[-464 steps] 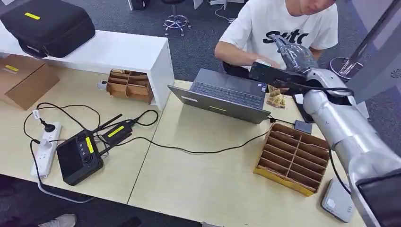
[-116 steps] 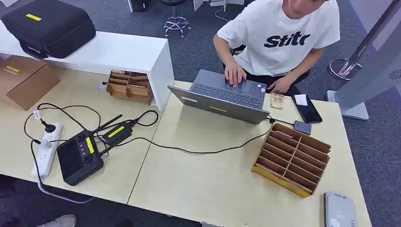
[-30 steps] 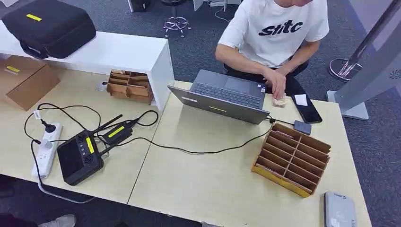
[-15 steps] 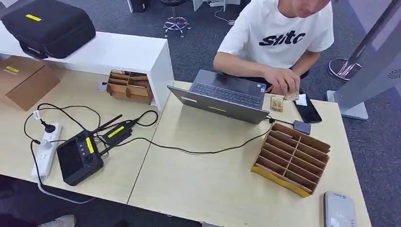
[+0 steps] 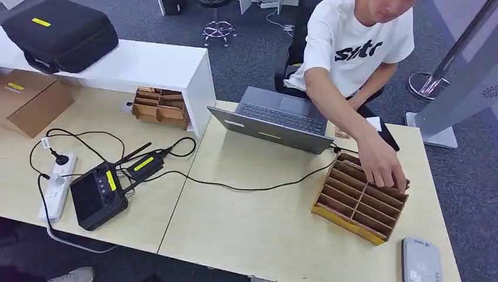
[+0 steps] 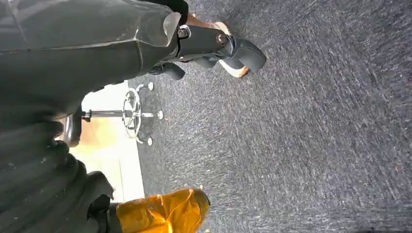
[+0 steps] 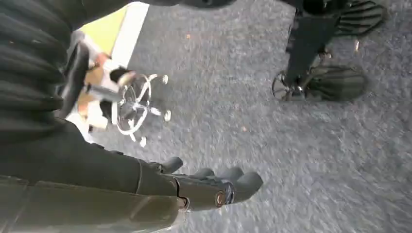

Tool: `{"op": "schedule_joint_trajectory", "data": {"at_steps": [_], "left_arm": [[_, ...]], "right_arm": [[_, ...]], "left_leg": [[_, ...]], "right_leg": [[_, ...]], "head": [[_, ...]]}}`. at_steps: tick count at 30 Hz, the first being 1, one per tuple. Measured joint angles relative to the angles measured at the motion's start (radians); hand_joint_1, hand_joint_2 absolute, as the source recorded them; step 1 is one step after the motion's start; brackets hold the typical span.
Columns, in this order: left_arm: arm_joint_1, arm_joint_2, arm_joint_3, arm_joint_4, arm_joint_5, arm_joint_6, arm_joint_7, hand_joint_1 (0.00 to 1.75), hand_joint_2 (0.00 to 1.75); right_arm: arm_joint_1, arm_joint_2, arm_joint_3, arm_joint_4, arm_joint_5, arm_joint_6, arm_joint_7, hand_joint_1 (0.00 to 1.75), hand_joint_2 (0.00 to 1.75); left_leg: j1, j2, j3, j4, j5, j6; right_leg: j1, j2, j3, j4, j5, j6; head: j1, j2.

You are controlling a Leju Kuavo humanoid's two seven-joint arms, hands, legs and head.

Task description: Pass the card to the sensor for recognition and then transmit it.

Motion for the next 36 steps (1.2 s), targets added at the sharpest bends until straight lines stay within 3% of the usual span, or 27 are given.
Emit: {"op": "schedule_joint_trajectory", "data": {"at_steps": [2, 3, 4, 5, 8, 9, 10, 13, 23, 26, 27, 28, 31, 32, 36], "left_arm": [[0.002, 0.000, 0.000, 0.000, 0.008, 0.011, 0.000, 0.00, 1.75], [0.004, 0.000, 0.000, 0.000, 0.011, 0.016, -0.002, 0.00, 1.75], [0.007, 0.000, 0.000, 0.000, 0.011, 0.018, -0.008, 0.00, 1.75], [0.008, 0.000, 0.000, 0.000, 0.010, 0.016, -0.011, 0.00, 1.75], [0.002, 0.000, -0.005, 0.000, -0.002, -0.002, -0.010, 0.00, 1.75], [0.000, 0.000, -0.005, 0.000, -0.001, -0.002, -0.007, 0.00, 1.75], [-0.001, 0.000, -0.005, 0.000, 0.001, 0.000, -0.001, 0.00, 1.75], [0.000, 0.000, -0.005, 0.000, 0.005, 0.003, 0.002, 0.00, 1.75], [0.001, -0.001, -0.005, 0.000, 0.005, 0.006, 0.002, 0.00, 1.75], [0.001, -0.002, -0.005, 0.000, 0.011, 0.014, 0.001, 0.00, 1.75], [0.002, -0.002, -0.005, 0.000, 0.013, 0.018, 0.000, 0.00, 1.75], [0.003, -0.001, -0.005, 0.000, 0.014, 0.019, -0.004, 0.00, 1.75], [0.001, -0.001, -0.007, 0.000, 0.005, 0.002, -0.010, 0.00, 1.75], [0.000, -0.001, -0.008, 0.000, 0.004, -0.002, -0.010, 0.00, 1.75], [0.002, -0.001, -0.011, 0.000, 0.013, 0.010, -0.002, 0.00, 1.75]], "right_arm": [[-0.002, 0.000, -0.008, 0.000, -0.017, -0.215, 0.002, 0.00, 1.75], [-0.005, 0.000, -0.013, 0.000, -0.021, -0.278, 0.002, 0.00, 1.75], [-0.006, -0.001, -0.015, 0.000, -0.021, -0.287, 0.002, 0.00, 1.75], [-0.006, -0.004, -0.016, 0.000, -0.013, -0.247, -0.004, 0.00, 1.75], [-0.005, -0.004, -0.001, 0.000, 0.030, 0.040, -0.020, 0.00, 1.75], [-0.004, -0.003, 0.000, 0.000, 0.029, 0.103, -0.017, 0.00, 1.75], [-0.002, 0.005, 0.000, 0.002, 0.027, 0.096, -0.013, 0.00, 1.75], [-0.003, 0.006, 0.000, 0.003, 0.022, -0.076, -0.002, 0.00, 1.75], [-0.006, 0.003, 0.000, 0.005, 0.020, -0.113, 0.002, 0.00, 1.75], [-0.006, 0.001, -0.009, 0.005, 0.000, -0.223, 0.004, 0.00, 1.75], [-0.006, 0.001, -0.015, 0.005, -0.005, -0.230, 0.006, 0.00, 1.75], [-0.006, 0.001, -0.021, 0.005, -0.008, -0.194, 0.007, 0.00, 1.75], [-0.005, 0.001, -0.014, 0.006, 0.033, 0.042, -0.031, 0.00, 1.75], [-0.005, 0.001, -0.011, 0.006, 0.037, 0.051, -0.036, 0.00, 1.75], [-0.008, 0.008, -0.021, 0.007, 0.010, -0.156, -0.018, 0.00, 1.75]], "left_leg": [[0.000, 0.000, 0.000, 0.000, 0.000, 0.000], [0.001, 0.000, 0.000, 0.000, 0.000, 0.000], [0.001, 0.000, 0.000, 0.000, 0.000, 0.000], [0.001, 0.001, 0.000, 0.000, 0.000, 0.000], [0.000, 0.001, 0.000, 0.000, 0.000, 0.000], [0.000, 0.000, 0.000, 0.000, 0.000, 0.000], [0.000, 0.000, 0.000, 0.000, 0.000, 0.000], [0.001, 0.000, 0.000, 0.000, 0.000, 0.000], [0.000, 0.000, 0.000, 0.000, 0.000, 0.000], [0.000, 0.000, 0.000, 0.000, 0.000, 0.000], [0.000, 0.000, 0.000, 0.000, 0.000, 0.000], [0.000, 0.000, 0.000, 0.000, 0.000, 0.000], [0.000, 0.000, 0.000, 0.000, 0.000, 0.000], [0.000, 0.000, 0.000, 0.000, 0.000, 0.000], [0.000, 0.000, 0.000, 0.000, 0.000, 0.000]], "right_leg": [[0.000, 0.000, 0.000, 0.000, 0.000, 0.000], [0.001, 0.000, 0.000, 0.000, 0.000, 0.000], [0.000, 0.000, 0.000, 0.000, 0.000, 0.000], [0.000, 0.000, 0.000, 0.000, 0.000, 0.000], [0.000, 0.000, 0.000, -0.001, 0.000, 0.000], [0.000, 0.000, 0.000, -0.001, 0.000, 0.000], [0.000, 0.000, 0.000, -0.001, 0.000, 0.000], [0.001, 0.000, 0.000, 0.000, 0.000, 0.000], [0.001, 0.000, 0.000, 0.000, 0.000, 0.000], [0.000, 0.000, 0.000, 0.000, 0.000, 0.000], [0.000, 0.000, 0.000, 0.000, 0.000, 0.000], [0.000, 0.000, 0.000, 0.000, 0.000, 0.000], [0.000, 0.000, 0.000, 0.000, 0.000, 0.000], [0.000, 0.000, 0.000, 0.000, 0.000, 0.000], [0.000, 0.000, 0.000, 0.000, 0.000, 0.000]], "head": [[0.000, 0.000], [0.002, 0.000], [0.001, 0.000], [0.001, 0.000], [0.001, 0.000], [0.001, 0.000], [0.000, 0.000], [0.000, 0.000], [0.001, 0.000], [0.000, 0.000], [0.000, 0.000], [0.000, 0.000], [0.001, 0.000], [0.001, 0.000], [0.000, 0.000]]}}
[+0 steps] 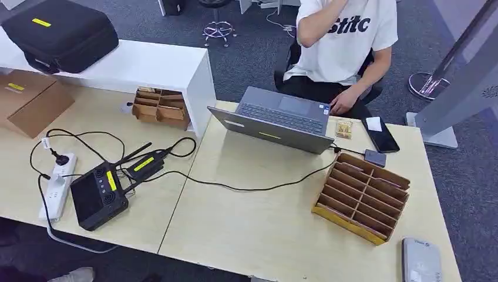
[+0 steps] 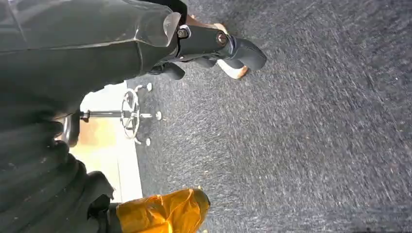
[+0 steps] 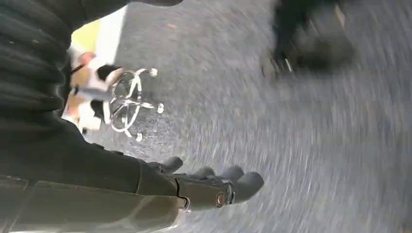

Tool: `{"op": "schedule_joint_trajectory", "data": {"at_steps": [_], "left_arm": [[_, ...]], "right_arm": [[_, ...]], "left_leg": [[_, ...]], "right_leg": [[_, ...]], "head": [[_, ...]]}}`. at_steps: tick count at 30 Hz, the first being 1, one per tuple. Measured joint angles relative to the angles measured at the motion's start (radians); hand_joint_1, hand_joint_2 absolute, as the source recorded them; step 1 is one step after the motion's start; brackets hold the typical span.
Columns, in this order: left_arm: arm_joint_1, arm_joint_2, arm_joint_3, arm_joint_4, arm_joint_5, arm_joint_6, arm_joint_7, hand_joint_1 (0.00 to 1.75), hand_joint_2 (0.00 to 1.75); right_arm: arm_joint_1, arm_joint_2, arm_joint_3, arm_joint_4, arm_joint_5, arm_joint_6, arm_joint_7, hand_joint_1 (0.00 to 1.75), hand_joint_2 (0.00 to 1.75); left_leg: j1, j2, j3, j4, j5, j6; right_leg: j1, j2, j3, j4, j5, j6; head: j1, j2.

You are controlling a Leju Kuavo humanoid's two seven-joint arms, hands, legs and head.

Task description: Pass the card to the sensor for recognition and then transmit it.

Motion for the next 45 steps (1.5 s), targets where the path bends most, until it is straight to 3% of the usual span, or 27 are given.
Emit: {"op": "schedule_joint_trajectory", "data": {"at_steps": [9, 13, 14, 16, 18, 22, 26, 27, 30, 31, 35, 37, 40, 41, 44, 45], "left_arm": [[0.005, -0.002, -0.001, 0.000, 0.003, 0.006, 0.000, 0.00, 1.75], [0.003, -0.002, -0.003, 0.000, -0.005, -0.007, 0.000, 0.00, 1.75], [0.003, -0.002, -0.003, 0.000, -0.005, -0.007, 0.000, 0.00, 1.75], [0.004, -0.002, -0.003, 0.000, 0.003, 0.001, 0.000, 0.00, 1.75], [0.009, -0.001, -0.003, 0.000, 0.007, 0.011, -0.002, 0.00, 1.75], [0.008, -0.002, -0.003, 0.000, 0.002, 0.001, -0.009, 0.00, 1.75], [0.007, -0.002, -0.003, 0.000, 0.006, 0.004, -0.007, 0.00, 1.75], [0.008, -0.001, -0.003, 0.000, 0.005, 0.005, -0.007, 0.00, 1.75], [0.006, -0.002, -0.006, 0.000, -0.002, -0.006, -0.007, 0.00, 1.75], [0.003, -0.002, -0.008, 0.000, -0.003, -0.008, -0.006, 0.00, 1.75], [0.005, -0.001, -0.009, 0.000, 0.010, 0.003, 0.001, 0.00, 1.75], [0.009, -0.002, -0.009, 0.000, 0.009, 0.005, 0.000, 0.00, 1.75], [0.003, -0.002, -0.011, 0.000, 0.002, -0.006, -0.002, 0.00, 1.75], [0.001, -0.001, -0.011, 0.000, 0.007, 0.011, 0.006, 0.00, 1.75], [0.000, 0.000, -0.011, -0.001, 0.027, 0.156, 0.035, 0.00, 1.75], [0.000, 0.000, -0.011, -0.001, 0.028, 0.162, 0.035, 0.00, 1.75]], "right_arm": [[-0.002, -0.009, -0.006, 0.001, 0.000, 0.000, 0.006, 0.00, 1.75], [-0.001, -0.009, 0.002, 0.001, 0.045, 0.150, -0.023, 0.00, 1.75], [-0.001, -0.009, 0.003, 0.001, 0.044, 0.108, -0.019, 0.00, 1.75], [-0.001, -0.001, -0.004, 0.001, 0.007, -0.041, -0.016, 0.00, 1.75], [-0.006, -0.005, -0.024, 0.000, -0.009, -0.085, -0.017, 0.00, 1.75], [-0.010, -0.008, -0.022, 0.000, 0.040, 0.070, -0.026, 0.00, 1.75], [-0.010, 0.002, -0.034, 0.002, 0.000, -0.049, -0.013, 0.00, 1.75], [-0.011, 0.001, -0.038, 0.002, 0.007, -0.030, -0.008, 0.00, 1.75], [-0.010, -0.005, -0.035, 0.002, 0.055, 0.128, -0.008, 0.00, 1.75], [-0.010, -0.005, -0.031, 0.002, 0.061, 0.128, -0.010, 0.00, 1.75], [-0.012, 0.001, -0.047, 0.002, 0.026, -0.054, -0.015, 0.00, 1.75], [-0.014, 0.000, -0.048, 0.002, 0.034, -0.013, -0.007, 0.00, 1.75], [-0.012, -0.005, -0.044, 0.003, 0.066, 0.177, -0.021, 0.00, 1.75], [-0.010, -0.004, -0.043, 0.003, 0.068, 0.182, -0.025, 0.00, 1.75], [-0.006, 0.009, -0.049, 0.006, 0.041, 0.058, -0.032, 0.00, 1.75], [-0.006, 0.009, -0.050, 0.006, 0.040, 0.051, -0.032, 0.00, 1.75]], "left_leg": [[0.000, 0.000, 0.000, 0.000, 0.000, 0.000], [0.000, 0.001, 0.000, 0.000, 0.000, 0.000], [0.000, 0.001, 0.000, 0.000, 0.000, 0.000], [0.000, 0.000, 0.000, 0.000, 0.000, 0.000], [0.000, 0.000, 0.000, 0.000, 0.000, 0.000], [0.000, 0.001, 0.000, 0.000, 0.000, 0.000], [0.000, 0.000, 0.000, 0.000, 0.000, 0.000], [0.000, 0.000, 0.000, 0.000, 0.000, 0.000], [0.001, 0.001, 0.000, 0.000, 0.000, 0.000], [0.000, 0.001, 0.000, 0.000, 0.000, 0.000], [0.000, 0.000, 0.000, 0.000, 0.000, 0.000], [0.000, 0.000, 0.000, 0.000, 0.000, 0.000], [0.000, 0.001, 0.000, 0.000, 0.000, 0.000], [0.000, 0.001, 0.000, 0.000, 0.000, 0.000], [0.000, 0.000, 0.000, 0.000, 0.000, 0.000], [0.000, 0.000, 0.000, 0.000, 0.000, 0.000]], "right_leg": [[0.000, 0.000, 0.000, 0.000, 0.000, 0.000], [0.000, 0.000, 0.000, 0.000, 0.000, 0.000], [0.000, 0.000, 0.000, 0.000, 0.000, 0.000], [-0.001, 0.000, 0.000, 0.000, 0.000, 0.000], [0.000, 0.000, 0.000, 0.000, 0.000, 0.000], [0.000, 0.000, 0.000, 0.000, 0.000, 0.000], [0.000, 0.000, 0.000, 0.000, 0.000, 0.000], [0.000, 0.000, 0.000, 0.000, 0.000, 0.000], [0.001, 0.000, 0.000, 0.000, 0.000, 0.000], [0.000, 0.000, 0.000, 0.000, 0.000, 0.000], [0.000, 0.000, 0.000, 0.000, 0.000, 0.000], [0.000, 0.000, 0.000, 0.000, 0.000, 0.000], [0.000, 0.001, 0.000, 0.000, 0.000, 0.000], [0.000, 0.000, 0.000, 0.000, 0.000, 0.000], [0.000, 0.000, -0.001, 0.000, 0.000, 0.000], [0.000, 0.000, -0.001, 0.000, 0.000, 0.000]], "head": [[0.000, 0.000], [0.000, 0.000], [0.000, 0.000], [-0.002, 0.000], [0.000, 0.000], [0.001, 0.000], [0.000, 0.000], [0.000, 0.000], [0.001, 0.000], [0.000, 0.000], [0.000, 0.000], [0.000, 0.000], [0.000, 0.000], [0.000, 0.000], [0.000, 0.000], [0.000, 0.000]]}}
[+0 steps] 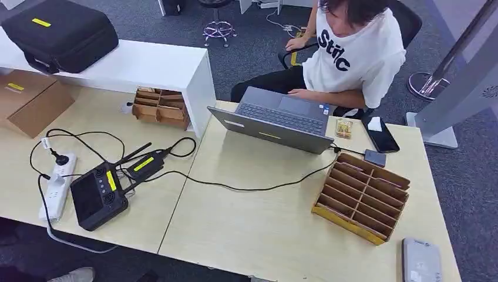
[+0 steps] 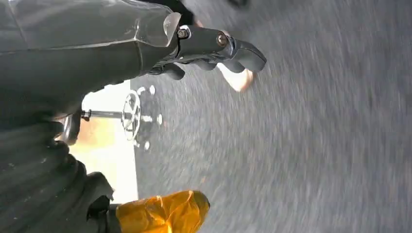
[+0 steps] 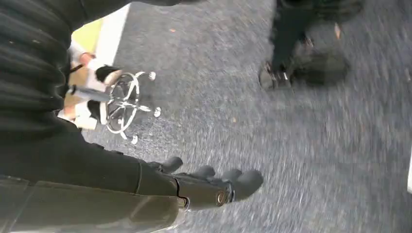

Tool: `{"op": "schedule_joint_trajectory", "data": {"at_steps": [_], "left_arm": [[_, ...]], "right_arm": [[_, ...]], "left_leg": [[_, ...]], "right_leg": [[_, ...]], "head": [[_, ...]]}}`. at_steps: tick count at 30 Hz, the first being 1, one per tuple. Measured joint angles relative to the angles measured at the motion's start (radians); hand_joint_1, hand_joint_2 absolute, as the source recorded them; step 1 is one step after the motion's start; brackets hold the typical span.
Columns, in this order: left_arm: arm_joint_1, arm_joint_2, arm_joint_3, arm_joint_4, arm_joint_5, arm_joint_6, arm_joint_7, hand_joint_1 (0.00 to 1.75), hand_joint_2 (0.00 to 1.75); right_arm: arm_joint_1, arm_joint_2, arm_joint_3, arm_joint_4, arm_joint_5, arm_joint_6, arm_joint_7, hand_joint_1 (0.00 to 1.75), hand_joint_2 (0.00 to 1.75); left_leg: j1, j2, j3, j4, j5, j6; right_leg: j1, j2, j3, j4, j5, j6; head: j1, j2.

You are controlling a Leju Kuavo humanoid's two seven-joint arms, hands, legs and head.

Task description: Pass the card to the sensor for recognition and then transmit it.

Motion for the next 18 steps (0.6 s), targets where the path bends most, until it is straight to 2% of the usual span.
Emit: {"op": "schedule_joint_trajectory", "data": {"at_steps": [4, 5, 6, 8, 10, 11, 14, 18], "left_arm": [[0.000, 0.001, 0.000, 0.000, 0.000, 0.006, 0.000, 0.00, 1.75], [-0.001, 0.003, 0.000, 0.000, 0.001, -0.020, -0.012, 0.00, 1.75], [0.000, 0.005, -0.005, 0.000, -0.026, -0.139, -0.001, 0.00, 1.75], [0.006, 0.000, -0.008, 0.000, -0.019, -0.112, 0.028, 0.00, 1.75], [0.010, 0.002, -0.008, 0.000, -0.008, -0.067, 0.041, 0.00, 1.75], [0.011, 0.004, -0.008, 0.000, -0.007, -0.074, 0.039, 0.00, 1.75], [0.012, 0.006, -0.008, 0.000, -0.005, -0.152, -0.010, 0.00, 1.75], [0.012, 0.000, -0.008, 0.000, -0.004, -0.165, -0.021, 0.00, 1.75]], "right_arm": [[0.000, 0.000, -0.001, 0.000, -0.001, -0.006, 0.000, 0.00, 1.75], [0.000, -0.002, -0.008, 0.000, -0.001, -0.009, -0.006, 0.00, 1.75], [0.000, -0.008, -0.008, 0.000, 0.037, 0.039, -0.002, 0.00, 1.75], [-0.001, -0.005, -0.007, 0.000, 0.044, -0.002, 0.014, 0.00, 1.75], [-0.001, -0.004, -0.011, 0.000, 0.028, -0.075, 0.022, 0.00, 1.75], [-0.003, -0.005, -0.018, 0.000, 0.022, -0.082, 0.021, 0.00, 1.75], [-0.006, -0.006, -0.021, 0.000, 0.024, -0.038, 0.021, 0.00, 1.75], [-0.009, -0.002, -0.021, 0.000, 0.024, -0.028, 0.020, 0.00, 1.75]], "left_leg": [[0.000, 0.000, 0.000, 0.000, 0.000, 0.000], [0.000, 0.001, 0.000, 0.000, 0.000, 0.000], [0.000, 0.001, 0.000, 0.000, 0.000, 0.000], [0.000, 0.001, 0.000, 0.000, 0.000, 0.000], [0.000, 0.000, 0.000, 0.000, 0.000, 0.000], [0.000, 0.000, 0.000, 0.000, 0.000, 0.000], [0.000, 0.000, 0.000, 0.000, 0.000, 0.000], [0.000, 0.000, 0.000, 0.000, 0.000, 0.000]], "right_leg": [[0.000, 0.000, 0.000, 0.000, 0.000, 0.000], [0.000, 0.000, 0.000, 0.000, 0.000, 0.000], [0.000, 0.000, 0.000, 0.000, 0.000, 0.000], [0.000, 0.000, 0.000, 0.000, 0.000, 0.000], [0.000, 0.000, 0.000, 0.000, 0.000, 0.000], [0.000, 0.000, 0.000, 0.000, 0.000, 0.000], [0.000, 0.000, 0.000, 0.000, 0.000, 0.000], [0.000, 0.000, 0.000, 0.000, 0.000, 0.000]], "head": [[0.000, 0.000], [-0.001, 0.000], [0.000, 0.000], [0.001, 0.000], [0.000, 0.000], [0.000, 0.000], [0.000, 0.000], [0.000, 0.000]]}}
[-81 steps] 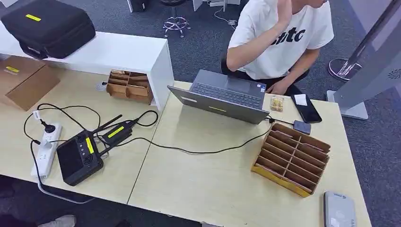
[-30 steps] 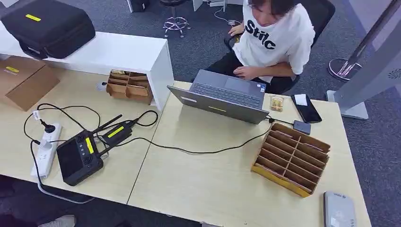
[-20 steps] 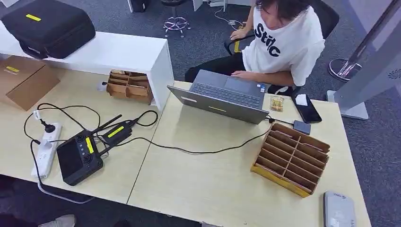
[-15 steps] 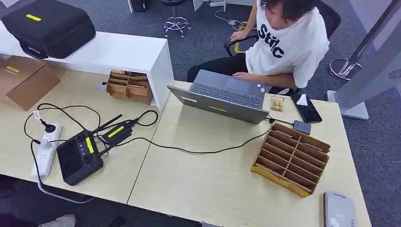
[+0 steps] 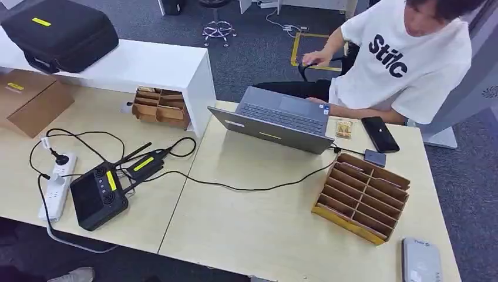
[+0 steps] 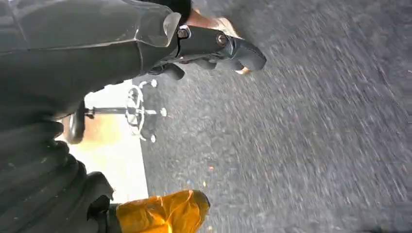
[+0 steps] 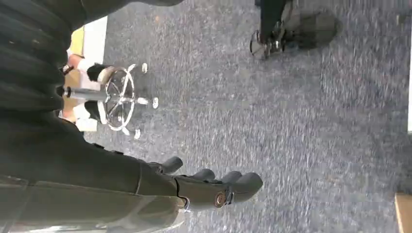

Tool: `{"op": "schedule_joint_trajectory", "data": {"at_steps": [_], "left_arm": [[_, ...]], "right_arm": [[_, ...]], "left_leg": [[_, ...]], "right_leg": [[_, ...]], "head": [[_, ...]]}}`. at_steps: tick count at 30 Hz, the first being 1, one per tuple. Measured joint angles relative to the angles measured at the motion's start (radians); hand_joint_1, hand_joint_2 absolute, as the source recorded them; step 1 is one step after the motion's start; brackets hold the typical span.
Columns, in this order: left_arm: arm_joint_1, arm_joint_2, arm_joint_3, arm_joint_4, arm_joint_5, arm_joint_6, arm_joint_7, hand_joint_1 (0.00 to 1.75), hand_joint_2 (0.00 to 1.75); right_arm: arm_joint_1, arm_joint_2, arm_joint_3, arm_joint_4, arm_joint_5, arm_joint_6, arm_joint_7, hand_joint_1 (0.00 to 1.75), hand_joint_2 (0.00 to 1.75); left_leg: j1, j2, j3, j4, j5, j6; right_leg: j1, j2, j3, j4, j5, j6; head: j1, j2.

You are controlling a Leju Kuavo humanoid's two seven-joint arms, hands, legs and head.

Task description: Pass the card to the sensor for recognition and then transmit it.

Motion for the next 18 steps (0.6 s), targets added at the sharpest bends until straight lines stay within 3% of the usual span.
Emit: {"op": "schedule_joint_trajectory", "data": {"at_steps": [13, 16, 18], "left_arm": [[0.000, 0.002, 0.000, 0.000, 0.000, -0.002, -0.002, 0.00, 1.75], [0.000, 0.003, -0.002, 0.000, -0.013, -0.029, -0.003, 0.00, 1.75], [-0.001, 0.002, -0.006, 0.000, -0.013, 0.022, 0.015, 0.00, 1.75]], "right_arm": [[-0.001, 0.001, 0.000, 0.000, 0.000, 0.000, 0.000, 0.00, 1.75], [-0.002, 0.001, 0.000, 0.000, 0.029, 0.057, 0.005, 0.00, 1.75], [-0.001, 0.001, 0.000, 0.000, 0.034, 0.011, 0.013, 0.00, 1.75]], "left_leg": [[0.000, 0.000, 0.000, 0.000, 0.000, 0.000], [0.000, 0.000, 0.000, 0.000, 0.000, 0.000], [0.000, 0.000, 0.000, 0.000, 0.000, 0.000]], "right_leg": [[0.000, 0.000, 0.000, 0.000, 0.000, 0.000], [0.000, 0.000, 0.000, 0.000, 0.000, 0.000], [0.000, 0.000, 0.000, 0.000, 0.000, 0.000]], "head": [[0.000, 0.000], [0.000, 0.000], [0.000, 0.000]]}}
